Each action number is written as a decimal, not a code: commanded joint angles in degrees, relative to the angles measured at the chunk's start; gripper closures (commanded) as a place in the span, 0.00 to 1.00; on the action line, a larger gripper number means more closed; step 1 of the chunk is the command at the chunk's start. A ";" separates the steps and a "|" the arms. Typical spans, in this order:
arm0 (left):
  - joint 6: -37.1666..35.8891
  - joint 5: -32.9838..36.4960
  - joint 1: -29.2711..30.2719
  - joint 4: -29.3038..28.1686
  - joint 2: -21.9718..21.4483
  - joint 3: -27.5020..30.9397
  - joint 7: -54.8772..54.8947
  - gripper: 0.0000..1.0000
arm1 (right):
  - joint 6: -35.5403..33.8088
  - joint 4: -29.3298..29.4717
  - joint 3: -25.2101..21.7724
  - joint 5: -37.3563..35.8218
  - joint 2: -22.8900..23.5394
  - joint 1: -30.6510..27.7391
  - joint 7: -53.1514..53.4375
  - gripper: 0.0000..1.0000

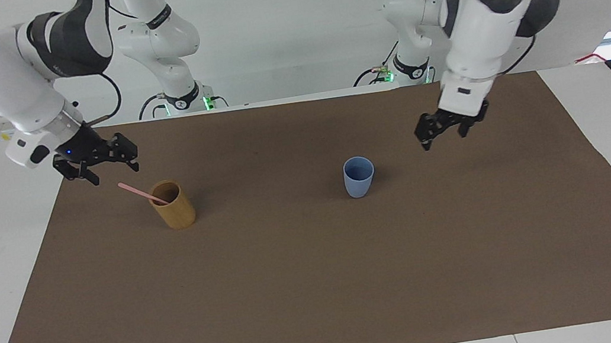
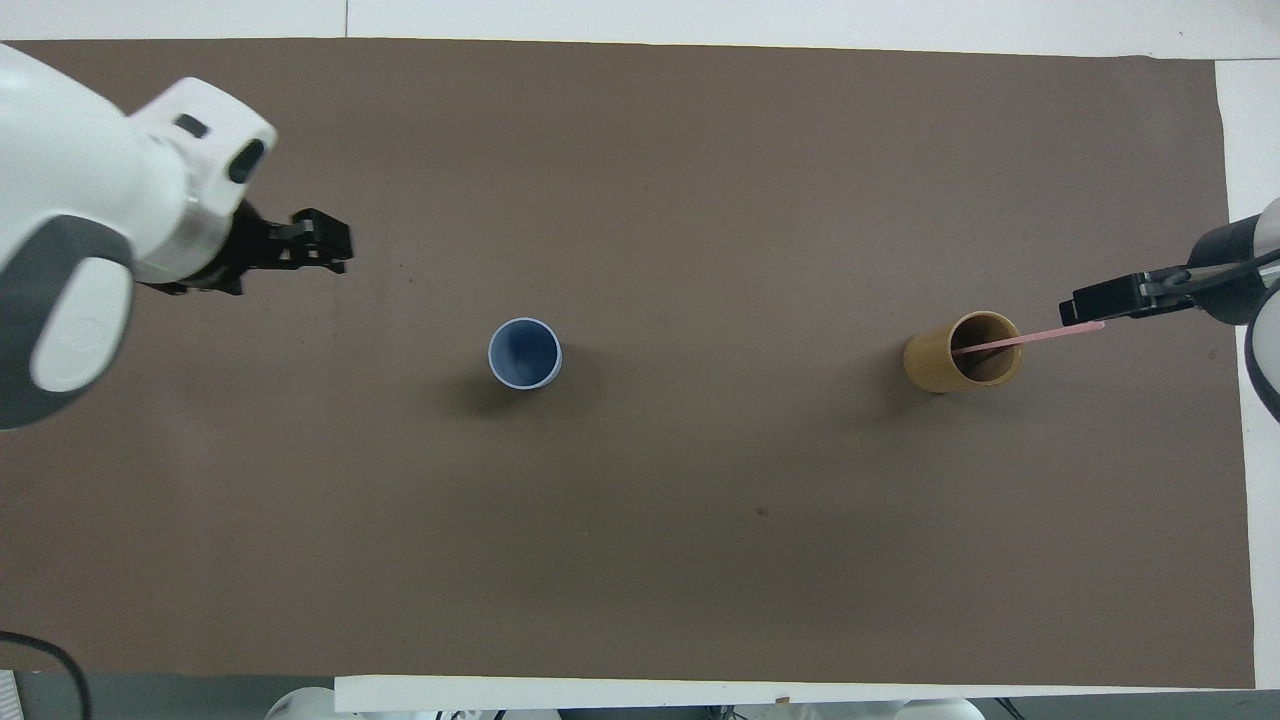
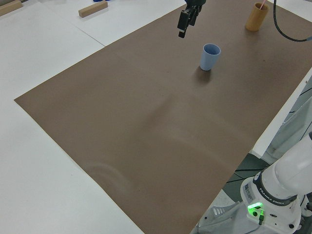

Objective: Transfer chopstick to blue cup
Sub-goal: 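Grasp the pink straw with the right gripper while the left gripper retracts, then pull the pink straw out of the tan cup with the right gripper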

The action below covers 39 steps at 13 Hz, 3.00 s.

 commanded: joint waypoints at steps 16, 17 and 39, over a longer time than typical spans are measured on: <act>-7.46 1.56 10.32 3.99 -1.61 -0.60 13.59 0.00 | 4.39 -9.13 0.15 14.89 0.75 -3.44 -15.54 0.60; -7.29 1.56 10.32 3.99 -1.61 -0.60 13.59 0.00 | 4.22 -9.04 0.15 14.81 0.75 -3.43 -15.54 0.65; -7.28 1.56 10.32 3.99 -1.61 -0.60 13.59 0.00 | -11.84 21.93 1.38 6.55 -2.59 24.99 42.98 1.00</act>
